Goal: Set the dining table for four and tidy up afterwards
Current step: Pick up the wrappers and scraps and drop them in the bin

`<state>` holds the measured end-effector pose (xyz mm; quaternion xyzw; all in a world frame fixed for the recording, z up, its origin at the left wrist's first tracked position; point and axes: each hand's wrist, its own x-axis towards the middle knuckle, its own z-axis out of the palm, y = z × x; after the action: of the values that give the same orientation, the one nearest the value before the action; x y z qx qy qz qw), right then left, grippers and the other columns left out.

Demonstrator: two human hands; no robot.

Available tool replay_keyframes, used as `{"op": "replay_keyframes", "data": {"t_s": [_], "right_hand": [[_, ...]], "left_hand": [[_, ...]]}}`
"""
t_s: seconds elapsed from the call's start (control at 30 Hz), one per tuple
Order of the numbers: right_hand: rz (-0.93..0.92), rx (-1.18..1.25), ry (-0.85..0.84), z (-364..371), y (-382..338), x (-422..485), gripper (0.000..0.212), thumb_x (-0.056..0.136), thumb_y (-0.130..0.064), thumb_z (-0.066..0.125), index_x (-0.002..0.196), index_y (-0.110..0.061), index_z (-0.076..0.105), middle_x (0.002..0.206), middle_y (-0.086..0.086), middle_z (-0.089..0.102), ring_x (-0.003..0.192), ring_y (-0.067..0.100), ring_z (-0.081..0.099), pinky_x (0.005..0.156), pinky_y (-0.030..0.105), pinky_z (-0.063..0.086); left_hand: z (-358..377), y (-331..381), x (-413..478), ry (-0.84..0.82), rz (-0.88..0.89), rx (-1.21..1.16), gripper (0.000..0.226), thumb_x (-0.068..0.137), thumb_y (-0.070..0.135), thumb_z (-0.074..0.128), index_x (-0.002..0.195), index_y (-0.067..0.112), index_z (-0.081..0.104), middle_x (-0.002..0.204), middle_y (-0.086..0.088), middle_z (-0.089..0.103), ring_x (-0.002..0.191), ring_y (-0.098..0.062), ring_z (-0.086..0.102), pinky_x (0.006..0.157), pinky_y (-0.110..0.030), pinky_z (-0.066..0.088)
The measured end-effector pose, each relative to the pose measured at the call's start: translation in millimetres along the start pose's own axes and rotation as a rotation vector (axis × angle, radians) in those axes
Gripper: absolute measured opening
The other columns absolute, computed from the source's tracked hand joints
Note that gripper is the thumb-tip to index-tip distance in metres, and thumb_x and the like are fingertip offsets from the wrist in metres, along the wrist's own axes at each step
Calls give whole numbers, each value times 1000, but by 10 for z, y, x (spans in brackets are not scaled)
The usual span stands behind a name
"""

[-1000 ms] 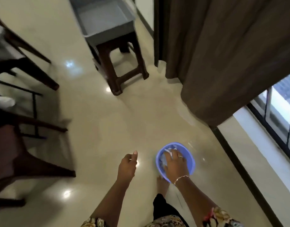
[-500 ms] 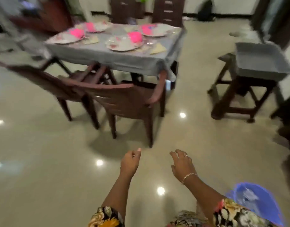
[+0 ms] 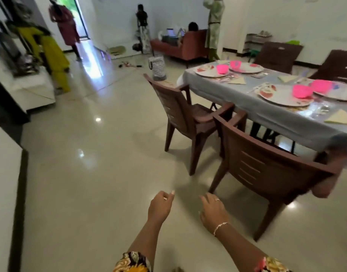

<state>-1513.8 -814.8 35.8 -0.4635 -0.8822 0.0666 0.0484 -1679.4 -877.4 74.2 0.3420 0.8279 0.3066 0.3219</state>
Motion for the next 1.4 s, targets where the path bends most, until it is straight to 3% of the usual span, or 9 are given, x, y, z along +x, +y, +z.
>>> {"op": "replay_keyframes", "data": {"t_s": [0.17, 0.27, 0.33, 0.5, 0.6, 0.77, 0.9, 1.17, 1.4], "right_hand": [[-49, 15, -21, -122, -469, 1275, 55, 30, -23, 86, 81, -19, 66, 79, 1, 61, 66, 19, 64, 55, 25, 52], [-103, 78, -90, -263, -744, 1991, 45, 77, -14, 61, 121, -13, 53, 119, 7, 51, 111, 27, 52, 91, 33, 44], [-128, 88, -122, -242, -895, 2438, 45, 86, -15, 50, 131, -15, 43, 131, 5, 42, 123, 26, 40, 100, 32, 35], [-165, 129, -88, -69, -1404, 3646, 42, 87, -17, 54, 128, -14, 47, 136, 10, 42, 128, 28, 38, 104, 33, 32], [-169, 109, -93, 28, -1732, 4495, 44, 91, -21, 48, 134, -17, 40, 143, 8, 33, 134, 24, 29, 109, 31, 26], [-106, 145, -98, 73, -2257, 5892, 43, 89, -20, 51, 131, -16, 43, 138, 7, 38, 128, 25, 37, 106, 31, 30], [-36, 186, -73, 76, -2550, 6898, 42, 88, -18, 53, 129, -15, 46, 135, 10, 41, 125, 27, 40, 104, 33, 32], [105, 217, -17, 266, -2497, 8789, 38, 90, -20, 51, 128, -16, 47, 130, 8, 44, 120, 25, 44, 100, 31, 35], [229, 233, 4, 121, -2051, 10381, 39, 89, -20, 51, 128, -14, 47, 129, 10, 44, 118, 27, 45, 98, 33, 38]], "left_hand": [[-742, 177, 1077, 66, -24, -19, 29, 96, 39, 47, 87, 13, 53, 88, -1, 57, 83, -17, 52, 64, -26, 34], [-1116, 332, 1681, 107, -34, -44, 27, 96, 39, 47, 88, 14, 52, 83, 4, 54, 81, -15, 50, 57, -21, 34], [-1287, 359, 2026, 107, -47, -63, 27, 96, 39, 46, 89, 14, 52, 81, 6, 52, 81, -15, 50, 57, -19, 35], [-1692, 228, 3089, 95, -75, -71, 29, 96, 42, 46, 89, 14, 53, 88, 1, 58, 83, -16, 53, 71, -25, 36], [-2079, 142, 3903, 90, -80, -52, 29, 95, 42, 46, 90, 15, 53, 90, 1, 58, 85, -16, 53, 72, -24, 36], [-2882, 226, 5328, 73, -61, 23, 34, 96, 42, 45, 101, 11, 58, 93, 2, 56, 86, -16, 51, 72, -24, 35], [-3315, 424, 6358, 61, -53, 56, 28, 96, 41, 45, 91, 15, 53, 91, 1, 56, 84, -16, 50, 70, -24, 33], [-3393, 904, 8250, -72, 21, 94, 33, 96, 43, 45, 97, 11, 57, 99, -4, 62, 86, -17, 54, 71, -24, 36], [-3500, 1873, 9933, -146, 109, 157, 39, 95, 43, 46, 101, 7, 59, 103, -10, 64, 97, -26, 59, 72, -27, 39]]}}
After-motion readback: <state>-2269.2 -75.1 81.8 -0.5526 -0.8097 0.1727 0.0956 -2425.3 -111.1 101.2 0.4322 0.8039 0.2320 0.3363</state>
